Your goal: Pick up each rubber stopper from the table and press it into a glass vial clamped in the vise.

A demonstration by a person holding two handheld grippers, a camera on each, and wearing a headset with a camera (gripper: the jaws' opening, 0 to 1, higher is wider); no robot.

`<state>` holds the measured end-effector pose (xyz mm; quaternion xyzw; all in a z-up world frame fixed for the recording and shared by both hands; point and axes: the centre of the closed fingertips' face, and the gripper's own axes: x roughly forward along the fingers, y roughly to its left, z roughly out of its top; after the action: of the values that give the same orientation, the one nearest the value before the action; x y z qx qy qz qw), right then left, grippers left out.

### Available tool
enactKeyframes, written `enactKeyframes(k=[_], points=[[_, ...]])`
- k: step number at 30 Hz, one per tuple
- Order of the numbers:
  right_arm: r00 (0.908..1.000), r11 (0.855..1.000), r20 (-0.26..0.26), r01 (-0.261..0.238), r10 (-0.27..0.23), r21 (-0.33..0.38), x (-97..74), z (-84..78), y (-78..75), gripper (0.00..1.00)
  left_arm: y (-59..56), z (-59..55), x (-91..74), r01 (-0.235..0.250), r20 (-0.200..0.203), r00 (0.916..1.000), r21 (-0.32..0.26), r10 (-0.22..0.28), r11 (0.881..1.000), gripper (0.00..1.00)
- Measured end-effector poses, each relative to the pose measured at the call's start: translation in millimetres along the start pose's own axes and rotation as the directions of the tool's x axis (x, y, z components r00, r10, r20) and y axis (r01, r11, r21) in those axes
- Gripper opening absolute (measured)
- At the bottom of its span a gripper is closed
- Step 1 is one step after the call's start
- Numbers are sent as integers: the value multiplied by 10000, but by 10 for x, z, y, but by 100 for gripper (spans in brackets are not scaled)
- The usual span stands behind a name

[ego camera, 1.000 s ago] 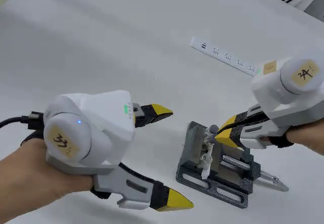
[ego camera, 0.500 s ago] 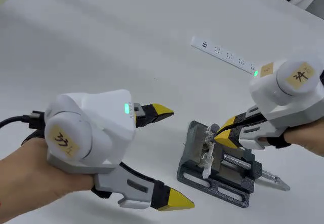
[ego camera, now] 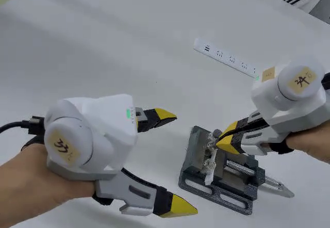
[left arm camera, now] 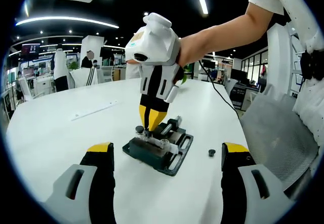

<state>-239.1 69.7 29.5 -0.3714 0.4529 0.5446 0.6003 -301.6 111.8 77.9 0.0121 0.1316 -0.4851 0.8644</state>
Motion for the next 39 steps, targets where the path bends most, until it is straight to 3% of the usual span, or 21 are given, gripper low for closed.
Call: enactKeyframes(k=[25,39], points=[[9994,9998,-323,76,-81,-162,13,-2,24,1,36,24,3,-97,105,9999,-28,97,9999,85],[9962,9949,-100,861,-868,-519,28,0,-24,1,32,27,11,-108,148,9998,-63,109,9999,84]])
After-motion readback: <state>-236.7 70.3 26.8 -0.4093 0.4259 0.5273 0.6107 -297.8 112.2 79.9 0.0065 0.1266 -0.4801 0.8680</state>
